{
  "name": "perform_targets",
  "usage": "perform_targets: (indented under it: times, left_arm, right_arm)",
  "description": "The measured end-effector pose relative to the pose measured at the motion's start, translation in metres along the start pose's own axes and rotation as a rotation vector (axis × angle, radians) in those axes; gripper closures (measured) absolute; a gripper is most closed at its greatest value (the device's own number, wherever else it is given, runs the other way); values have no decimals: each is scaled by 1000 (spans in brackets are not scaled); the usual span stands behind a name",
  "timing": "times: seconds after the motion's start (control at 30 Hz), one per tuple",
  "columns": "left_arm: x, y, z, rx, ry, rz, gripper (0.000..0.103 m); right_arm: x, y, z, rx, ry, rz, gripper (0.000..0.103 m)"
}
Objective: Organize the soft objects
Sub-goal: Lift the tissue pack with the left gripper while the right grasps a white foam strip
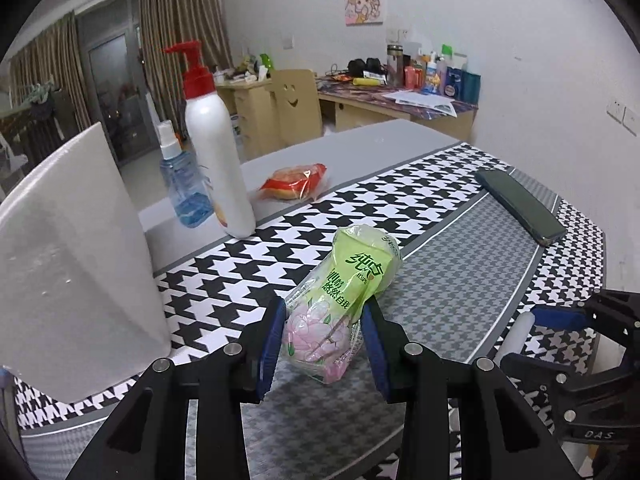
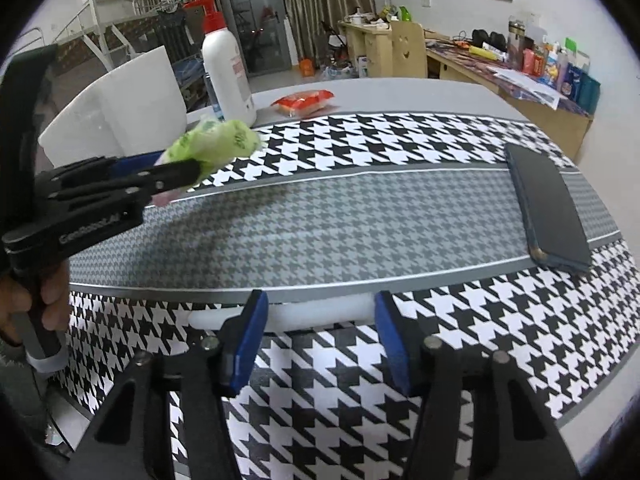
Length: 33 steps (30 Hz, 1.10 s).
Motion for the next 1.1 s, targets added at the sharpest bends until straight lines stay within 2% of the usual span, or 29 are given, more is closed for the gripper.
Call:
perform_targets:
  times: [0.23,0.5,0.77,0.9,1.07,1.1]
  left_arm:
    - [11,8,-5,12,43,18,63]
    - [15,10,-12,22,41,38,63]
    - [23,13,-11,32,77,55,63]
    - [31,13,-9,26,87,78,63]
    - [36,12,-12,33,83,96,63]
    - [36,13,-12,36,84,92,63]
  right_arm:
    - [2,4,0,-45,60,-23,43]
    - [16,13,-3,-97,82,-15,43]
    - [16,24,2,-223,51,-52,43]
    - [5,23,-5,-244,49,-86,43]
    - [-6,16,-3,-319,62,-95,61]
    - [-8,14,-1,-331,68,-93,68]
Point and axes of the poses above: each gripper's, at about its wrist camera, not at the fingertips, and x roughly against the way its jaws point, z to its right, y to its underside, the point moved 7 cm from there along -x, roughly the way its jaws point, and after that the axes turned 9 degrees about -y, right-handed, at the moved point
